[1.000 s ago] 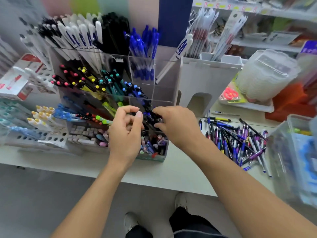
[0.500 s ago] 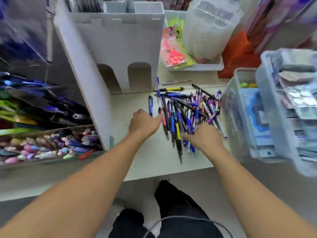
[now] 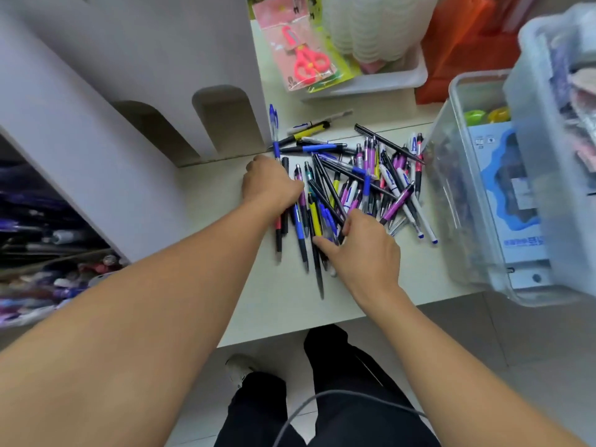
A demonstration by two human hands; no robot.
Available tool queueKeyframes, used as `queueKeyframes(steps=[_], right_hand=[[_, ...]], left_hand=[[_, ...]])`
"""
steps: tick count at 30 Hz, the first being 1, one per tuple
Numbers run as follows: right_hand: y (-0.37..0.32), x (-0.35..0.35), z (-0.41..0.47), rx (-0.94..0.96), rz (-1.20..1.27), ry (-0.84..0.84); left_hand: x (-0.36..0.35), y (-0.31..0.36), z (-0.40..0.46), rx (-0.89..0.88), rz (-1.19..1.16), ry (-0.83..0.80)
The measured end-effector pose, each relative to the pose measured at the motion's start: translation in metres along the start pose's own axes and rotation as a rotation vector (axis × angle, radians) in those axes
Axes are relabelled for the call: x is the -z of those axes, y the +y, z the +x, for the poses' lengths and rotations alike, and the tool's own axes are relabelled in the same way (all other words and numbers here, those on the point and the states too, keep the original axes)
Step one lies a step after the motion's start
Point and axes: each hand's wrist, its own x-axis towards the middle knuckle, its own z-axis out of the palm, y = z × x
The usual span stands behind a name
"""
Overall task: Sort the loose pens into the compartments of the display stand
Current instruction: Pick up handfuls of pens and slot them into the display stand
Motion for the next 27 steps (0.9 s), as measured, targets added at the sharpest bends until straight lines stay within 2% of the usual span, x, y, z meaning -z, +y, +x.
queueKeyframes(steps=[6, 10, 15, 17, 22, 24, 27], right_hand=[[-0.017, -0.009, -0.016, 0.054, -0.149, -0.199], [-0.028, -0.018, -0.012, 0.072, -0.138, -0.182], [-0.044, -0.027, -0.014, 0.111, -0.046, -0.081], [-0.045, -0.022, -0.015, 0.073, -0.019, -0.026], [-0.033, -0.021, -0.017, 0.007, -0.142, -0.082], [-0.035, -0.027, -0.018, 0.028, -0.101, -0.095], [-0.044, -0.037, -0.02, 0.111, 0.057, -0.096]], left_hand=[[0.006, -0.007, -0.004, -0.045, 0.042, -0.016], [0.016, -0.033, -0.009, -0.088, -0.045, -0.002], [0.018, -0.086, -0.021, -0.032, -0.458, 0.121], [0.015, -0.097, -0.027, -0.034, -0.545, 0.198], [-0.005, -0.112, -0.05, -0.165, -0.55, 0.299], [-0.013, -0.116, -0.058, -0.211, -0.527, 0.273], [-0.015, -0.116, -0.069, -0.185, -0.525, 0.179]])
